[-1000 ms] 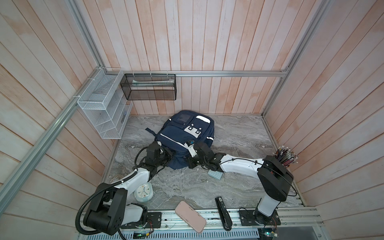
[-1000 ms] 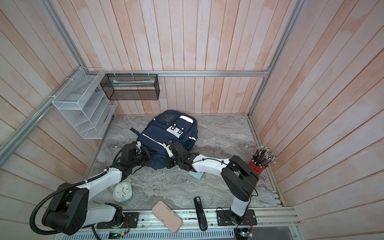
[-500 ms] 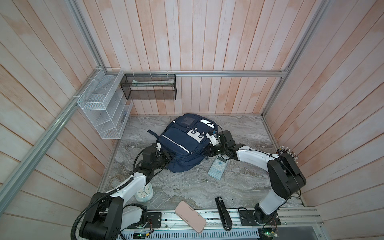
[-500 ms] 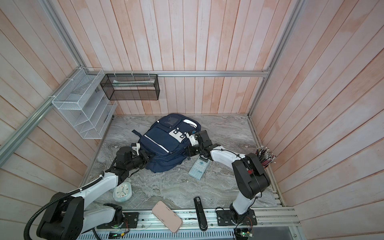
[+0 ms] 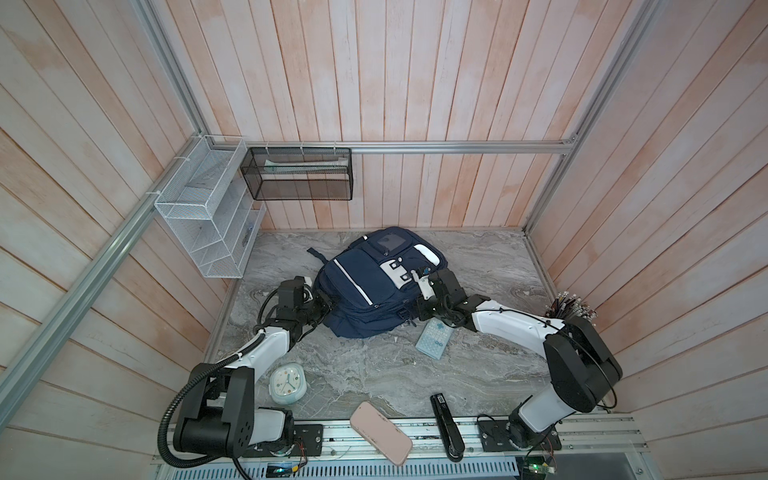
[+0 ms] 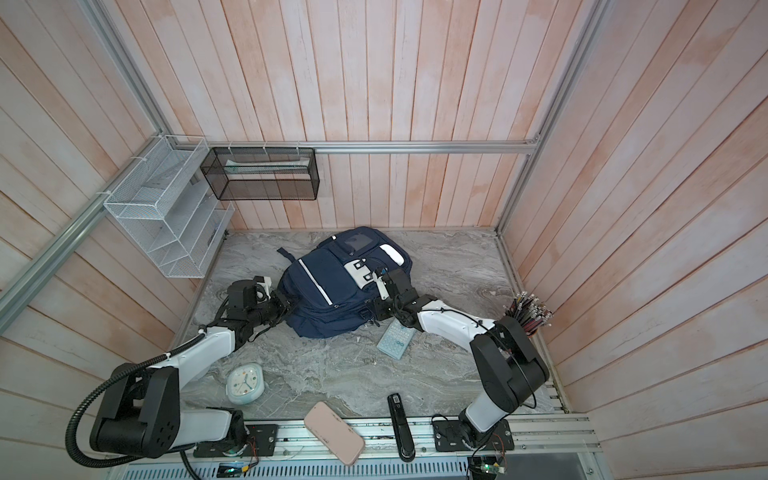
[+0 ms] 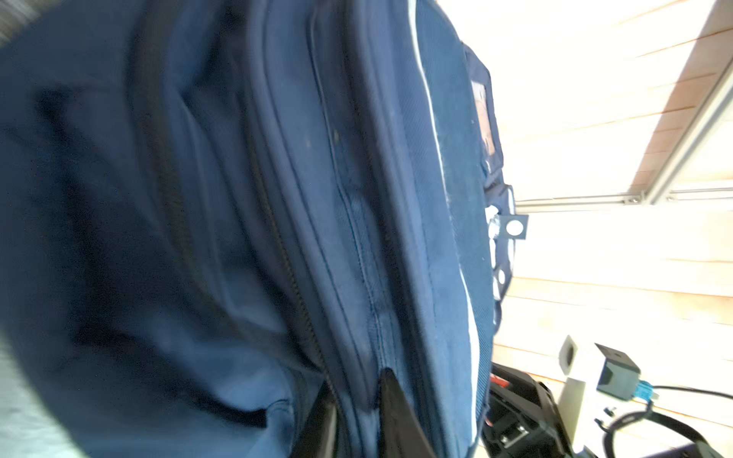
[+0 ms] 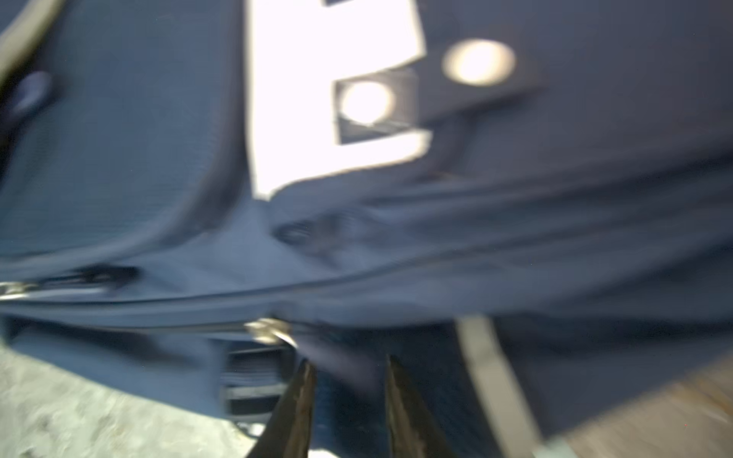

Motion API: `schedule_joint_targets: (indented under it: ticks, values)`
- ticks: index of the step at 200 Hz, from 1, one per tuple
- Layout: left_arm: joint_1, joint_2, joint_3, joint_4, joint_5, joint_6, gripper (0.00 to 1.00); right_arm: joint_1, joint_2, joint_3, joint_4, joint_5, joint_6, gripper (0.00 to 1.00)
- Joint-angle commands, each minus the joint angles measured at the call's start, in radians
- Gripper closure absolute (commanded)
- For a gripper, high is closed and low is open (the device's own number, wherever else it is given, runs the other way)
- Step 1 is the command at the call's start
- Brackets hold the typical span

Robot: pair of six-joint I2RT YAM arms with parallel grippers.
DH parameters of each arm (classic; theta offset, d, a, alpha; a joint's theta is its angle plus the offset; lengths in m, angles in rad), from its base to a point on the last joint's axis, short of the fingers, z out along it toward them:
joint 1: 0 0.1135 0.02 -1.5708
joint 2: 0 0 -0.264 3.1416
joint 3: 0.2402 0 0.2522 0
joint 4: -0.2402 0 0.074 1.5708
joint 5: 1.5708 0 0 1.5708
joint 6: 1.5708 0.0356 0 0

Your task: Pack the student bag

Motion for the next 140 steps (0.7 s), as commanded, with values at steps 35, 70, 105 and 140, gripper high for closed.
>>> schedule_joint_targets:
  ticks: [35,70,105,140]
  values:
    - [0.001,-0.183,0.010,-0.117,-0.148,0.051,0.54,-0.012,-0.145,0.015,-0.041,0.155,-0.051,0.45]
    - [-0.174,-0.252,0.045,-0.152,-0.281,0.145,0.50,-0.010,-0.190,-0.086,0.311,-0.018,-0.268,0.44]
    - [-0.290,-0.251,0.010,-0.100,-0.348,0.144,0.52,0.013,-0.113,-0.053,0.392,-0.262,-0.672,0.50]
    - [-0.310,-0.225,-0.027,-0.048,-0.333,0.119,0.55,0.065,0.006,0.021,0.366,-0.266,-0.957,0.50]
